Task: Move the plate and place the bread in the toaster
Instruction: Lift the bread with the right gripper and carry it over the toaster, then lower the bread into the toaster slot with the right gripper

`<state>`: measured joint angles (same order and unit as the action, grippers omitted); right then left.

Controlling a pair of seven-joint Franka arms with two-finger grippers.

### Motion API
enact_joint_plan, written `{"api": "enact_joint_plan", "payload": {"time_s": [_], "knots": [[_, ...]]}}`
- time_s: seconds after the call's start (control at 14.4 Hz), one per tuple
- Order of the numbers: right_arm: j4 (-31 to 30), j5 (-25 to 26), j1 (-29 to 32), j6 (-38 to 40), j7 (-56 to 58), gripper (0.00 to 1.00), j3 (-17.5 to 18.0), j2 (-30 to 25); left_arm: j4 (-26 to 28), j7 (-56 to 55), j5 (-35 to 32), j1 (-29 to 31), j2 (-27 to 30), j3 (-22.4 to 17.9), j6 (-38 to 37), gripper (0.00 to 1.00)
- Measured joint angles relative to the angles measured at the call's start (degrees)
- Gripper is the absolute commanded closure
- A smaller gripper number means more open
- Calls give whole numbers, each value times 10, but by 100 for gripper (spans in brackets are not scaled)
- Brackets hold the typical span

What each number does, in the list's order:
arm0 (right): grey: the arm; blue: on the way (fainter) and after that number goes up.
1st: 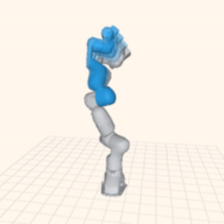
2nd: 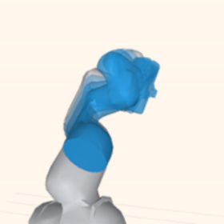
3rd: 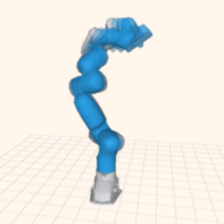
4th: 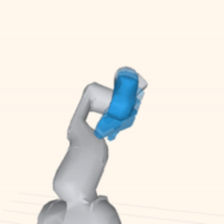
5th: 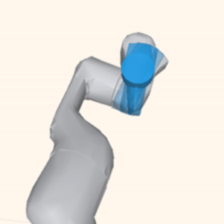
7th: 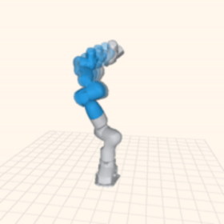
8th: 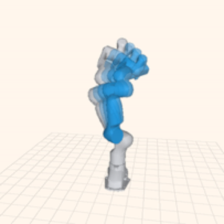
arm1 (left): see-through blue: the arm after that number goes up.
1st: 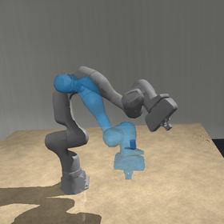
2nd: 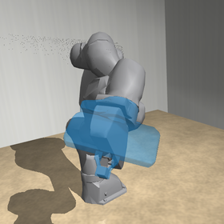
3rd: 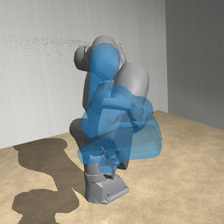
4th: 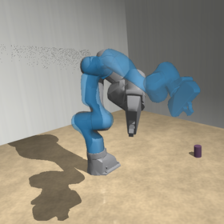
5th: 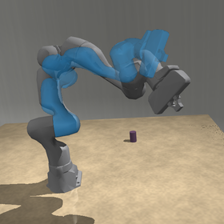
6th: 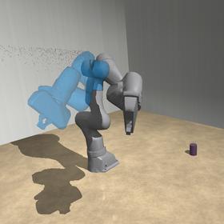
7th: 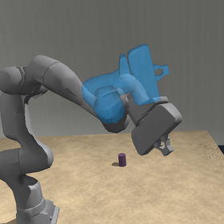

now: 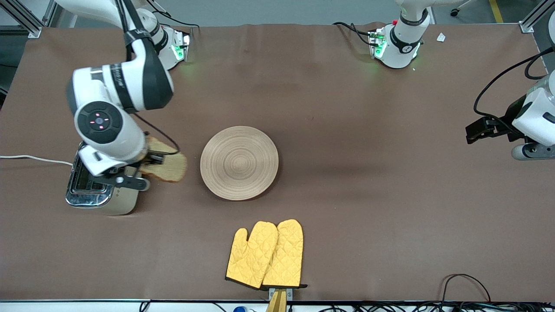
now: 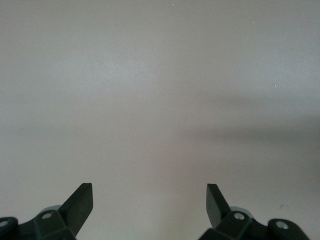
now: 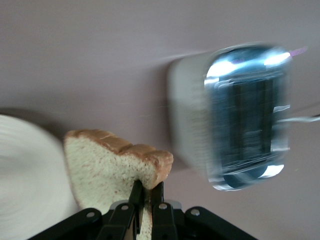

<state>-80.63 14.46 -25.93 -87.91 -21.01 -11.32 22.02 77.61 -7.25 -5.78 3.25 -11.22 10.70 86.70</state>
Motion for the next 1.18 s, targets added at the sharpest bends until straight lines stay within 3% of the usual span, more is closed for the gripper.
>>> {"api": "enact_joint_plan", "payload": {"time_s": [0.28, 0.49, 0.77, 1.18], "knots": [[9, 159, 30, 60, 98, 100, -1, 5, 3, 5, 0, 1, 1, 0, 0, 0], [5, 225, 40, 75, 117, 100, -1, 28, 7, 13, 0, -4, 5, -8, -1, 0], [4, 258, 55, 50, 116, 100, -1, 79, 34, 17, 26, -93, 40, -114, -6, 0], [4, 252, 54, 41, 116, 100, 5, 96, 107, 29, 26, -98, 98, -120, -8, 0]]}}
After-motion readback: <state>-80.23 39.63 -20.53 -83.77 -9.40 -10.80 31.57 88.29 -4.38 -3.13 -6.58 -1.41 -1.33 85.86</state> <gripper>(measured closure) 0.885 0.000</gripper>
